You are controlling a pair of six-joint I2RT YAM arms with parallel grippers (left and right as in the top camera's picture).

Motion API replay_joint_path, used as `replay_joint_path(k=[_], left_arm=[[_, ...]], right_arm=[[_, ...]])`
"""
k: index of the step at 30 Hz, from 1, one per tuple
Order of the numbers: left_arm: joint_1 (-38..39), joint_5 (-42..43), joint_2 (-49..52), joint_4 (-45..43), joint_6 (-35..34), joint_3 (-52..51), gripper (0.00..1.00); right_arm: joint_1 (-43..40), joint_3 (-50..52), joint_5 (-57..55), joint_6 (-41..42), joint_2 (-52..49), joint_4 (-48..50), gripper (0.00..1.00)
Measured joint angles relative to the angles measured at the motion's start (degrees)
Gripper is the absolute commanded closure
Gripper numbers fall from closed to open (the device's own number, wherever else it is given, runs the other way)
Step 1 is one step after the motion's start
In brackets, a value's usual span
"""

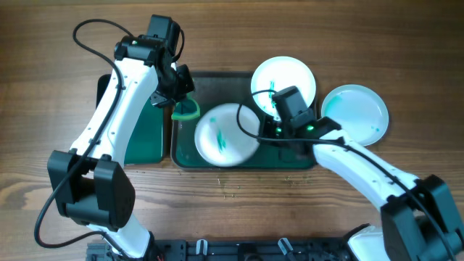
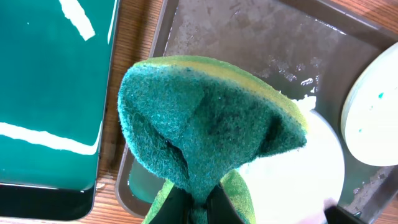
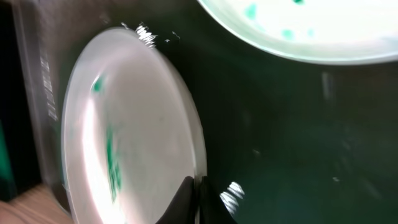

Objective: Clean dirty plates on tray and stack at the side
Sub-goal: 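Reach the right gripper to the lower-right plate and grasp its rim, then scrub the second plate with the sponge in the left gripper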

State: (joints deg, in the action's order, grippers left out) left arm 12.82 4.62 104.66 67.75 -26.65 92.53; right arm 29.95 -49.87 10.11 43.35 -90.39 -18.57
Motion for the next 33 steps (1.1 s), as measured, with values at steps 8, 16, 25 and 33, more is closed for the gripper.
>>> replay_joint_path(k=[8, 16, 25, 33], left_arm=[[0.0, 0.0, 0.0, 0.0, 0.0, 0.0, 0.96], [0.0, 0.0, 0.0, 0.0, 0.0, 0.0, 0.96], [3.0, 0.0, 0.0, -1.5, 0.0, -1.1, 0.96], [5.3, 0.1, 0.0, -8.7, 1.4, -8.8, 0.96]], right_arm=[[3.7, 0.0, -2.7, 5.2, -8.0, 3.9, 0.80], [0.7, -0.5, 0.3, -7.3, -8.2, 1.0, 0.73], [-1.1, -1.8, 4.0, -12.1, -13.1, 8.6, 0.96], [-1.1, -1.9, 4.5, -11.7, -13.5, 8.8, 0.96]])
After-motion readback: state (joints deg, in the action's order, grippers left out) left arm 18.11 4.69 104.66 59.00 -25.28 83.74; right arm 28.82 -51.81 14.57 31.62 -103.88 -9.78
